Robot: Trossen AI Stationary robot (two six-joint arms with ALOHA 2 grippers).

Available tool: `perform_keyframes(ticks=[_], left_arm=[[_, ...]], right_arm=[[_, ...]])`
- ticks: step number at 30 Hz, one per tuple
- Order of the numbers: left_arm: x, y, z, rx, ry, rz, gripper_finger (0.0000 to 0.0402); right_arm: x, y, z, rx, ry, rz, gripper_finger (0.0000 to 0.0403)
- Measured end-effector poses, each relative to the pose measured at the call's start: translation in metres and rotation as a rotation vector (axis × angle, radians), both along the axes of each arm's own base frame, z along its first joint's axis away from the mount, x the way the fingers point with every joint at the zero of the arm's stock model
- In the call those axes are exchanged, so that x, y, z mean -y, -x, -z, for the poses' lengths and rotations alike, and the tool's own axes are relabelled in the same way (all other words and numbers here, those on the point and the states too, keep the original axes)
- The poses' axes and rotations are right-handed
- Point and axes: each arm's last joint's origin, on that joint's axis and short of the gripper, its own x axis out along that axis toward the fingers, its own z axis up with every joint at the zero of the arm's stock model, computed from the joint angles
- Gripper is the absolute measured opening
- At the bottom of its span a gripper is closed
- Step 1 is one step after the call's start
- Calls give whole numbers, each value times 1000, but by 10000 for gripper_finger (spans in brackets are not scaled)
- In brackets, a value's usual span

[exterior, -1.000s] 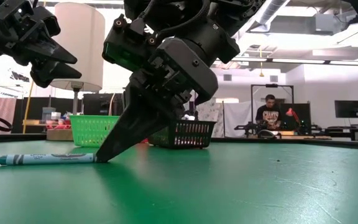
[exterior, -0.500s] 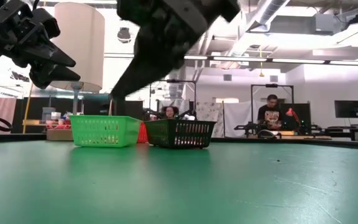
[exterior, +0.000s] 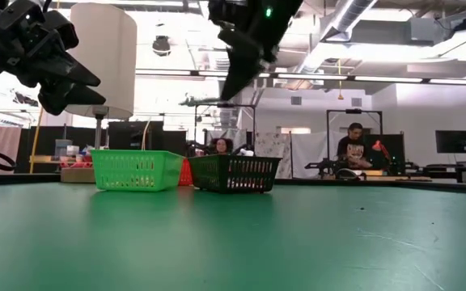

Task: Sort crayons
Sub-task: Put the blue crayon into the orange bin

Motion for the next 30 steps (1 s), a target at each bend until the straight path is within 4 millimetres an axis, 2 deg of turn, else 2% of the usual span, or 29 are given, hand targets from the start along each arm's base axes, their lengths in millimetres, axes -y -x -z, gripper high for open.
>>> perform_keyframes(ticks=[6,9,17,23,30], left_arm=[[0,0,0,2,2,-9,207],[0,0,0,3,2,-10,207],[0,0,0,-3,1,-10,207],[0,0,1,-7,0,-10,207],[0,1,2,-21,-4,-9,207]], right_arm=[[50,-5,7,35,6,207,2],[78,-7,19,13,-4,291,2],[138,7,30,-58,-26,436,2],[171,13,28,0,-122,456,2],[192,11,50,-35,-185,453,2]])
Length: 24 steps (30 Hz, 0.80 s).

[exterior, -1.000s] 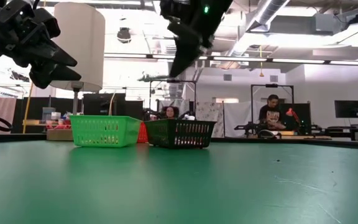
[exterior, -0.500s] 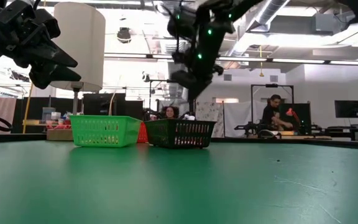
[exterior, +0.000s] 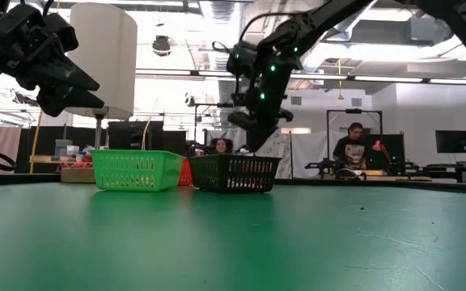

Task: Sort crayons
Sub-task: Put the blue crayon into the orange bin, then put the black crayon into the black bin

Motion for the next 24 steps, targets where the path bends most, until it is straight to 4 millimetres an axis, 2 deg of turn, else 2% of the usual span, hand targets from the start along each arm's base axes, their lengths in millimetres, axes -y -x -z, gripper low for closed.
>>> perform_keyframes(ticks=[2,7,17,24], left_arm=[[0,0,1,-16,-1,-1,207],[0,1,3,-27,5,-4,207],[-1,1,3,-25,4,-15,207],[-1,1,3,-26,5,-15,207]], right_arm=[[2,0,11,-47,-23,-2,2],[2,0,20,-119,-20,-45,4],[4,-4,19,-102,13,-76,58],[2,-2,14,-133,17,-102,74]])
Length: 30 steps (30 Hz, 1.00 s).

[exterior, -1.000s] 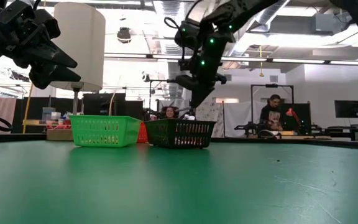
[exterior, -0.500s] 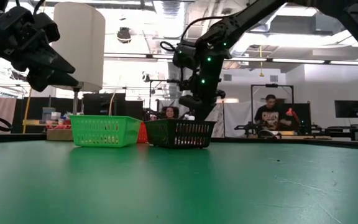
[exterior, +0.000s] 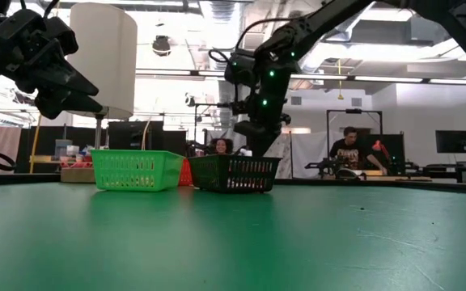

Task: Sort crayons
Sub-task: Put the black crayon into the black bin

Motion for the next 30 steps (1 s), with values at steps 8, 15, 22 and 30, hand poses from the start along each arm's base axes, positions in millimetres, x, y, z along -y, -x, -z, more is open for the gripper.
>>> perform_keyframes(ticks=[8,15,22,30], left_arm=[[3,-1,0,-3,40,92,207],[21,-7,4,-64,111,406,205],[56,-20,15,-156,69,573,204],[110,-37,11,-273,-216,781,204]], right_arm=[[-27,-4,-73,-80,22,-157,77],[-71,-3,-158,0,79,-292,78],[-119,21,-223,182,178,-428,78],[-145,64,-262,314,198,-438,78]])
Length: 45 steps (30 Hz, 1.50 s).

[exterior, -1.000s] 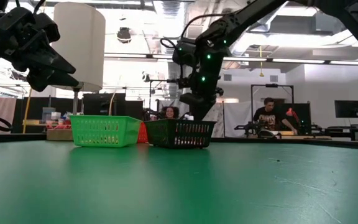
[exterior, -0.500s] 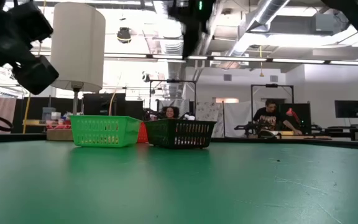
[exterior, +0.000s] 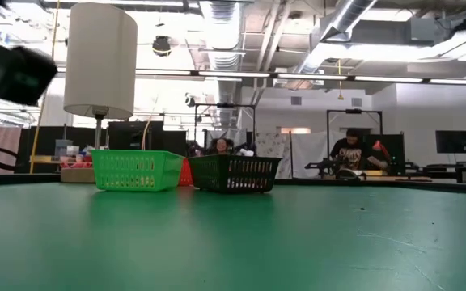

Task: Sort crayons
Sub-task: Put the black crayon into the black bin

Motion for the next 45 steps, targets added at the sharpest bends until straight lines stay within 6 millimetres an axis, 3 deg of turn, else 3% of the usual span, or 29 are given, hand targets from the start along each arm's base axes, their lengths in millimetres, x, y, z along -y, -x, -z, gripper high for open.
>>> perform_keyframes(ticks=[7,14,24,30,45], left_arm=[[38,-15,7,41,-273,216,204],[54,-30,26,-18,-374,368,204],[47,-41,35,-14,-438,437,204],[35,-43,42,-75,-365,501,197],[27,-52,50,-50,-346,556,96]], right_arm=[[-8,11,-6,25,-41,7,78],[-18,10,4,-58,-54,-14,78],[-28,3,12,-100,-63,-35,78],[-29,-2,19,-142,-63,-39,78],[-34,-3,22,-170,-61,-53,78]])
